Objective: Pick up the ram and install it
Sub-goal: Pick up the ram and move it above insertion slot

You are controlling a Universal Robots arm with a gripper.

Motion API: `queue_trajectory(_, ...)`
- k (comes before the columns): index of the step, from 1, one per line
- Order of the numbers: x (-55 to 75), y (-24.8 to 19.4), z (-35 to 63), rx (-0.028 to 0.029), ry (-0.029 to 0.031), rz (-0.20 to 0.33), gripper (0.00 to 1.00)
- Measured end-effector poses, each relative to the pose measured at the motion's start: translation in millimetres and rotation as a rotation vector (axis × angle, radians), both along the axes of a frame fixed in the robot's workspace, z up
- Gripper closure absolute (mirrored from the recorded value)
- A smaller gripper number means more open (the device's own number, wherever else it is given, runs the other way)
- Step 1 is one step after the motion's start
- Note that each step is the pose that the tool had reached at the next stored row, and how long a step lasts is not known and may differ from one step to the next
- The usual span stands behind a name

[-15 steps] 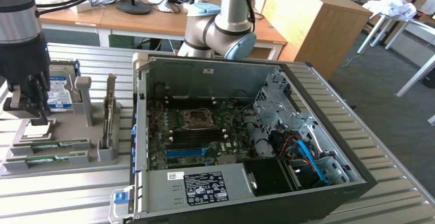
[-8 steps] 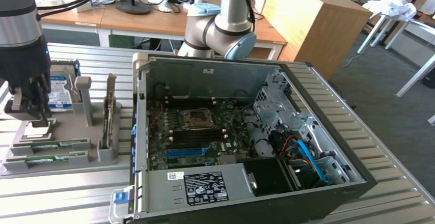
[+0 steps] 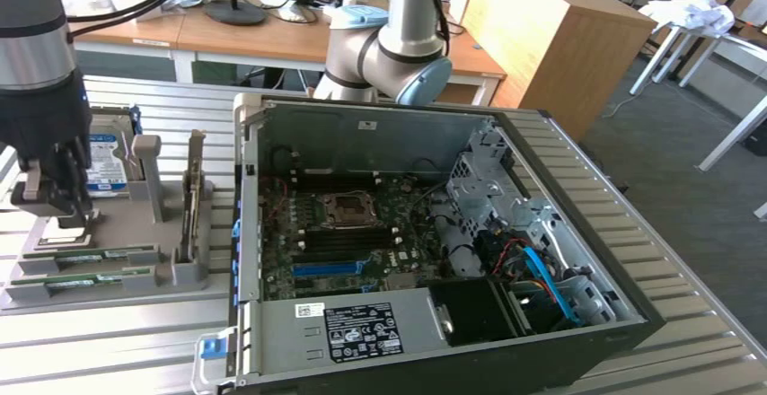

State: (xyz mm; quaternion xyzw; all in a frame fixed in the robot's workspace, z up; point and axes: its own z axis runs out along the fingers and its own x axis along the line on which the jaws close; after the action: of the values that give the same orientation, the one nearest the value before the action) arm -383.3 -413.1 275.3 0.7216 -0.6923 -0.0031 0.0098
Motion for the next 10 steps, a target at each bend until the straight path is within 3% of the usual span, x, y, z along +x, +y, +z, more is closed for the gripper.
queue_trajectory(10,0.0,0.0,-6.5,-0.0001,0.0,0.0,0.7)
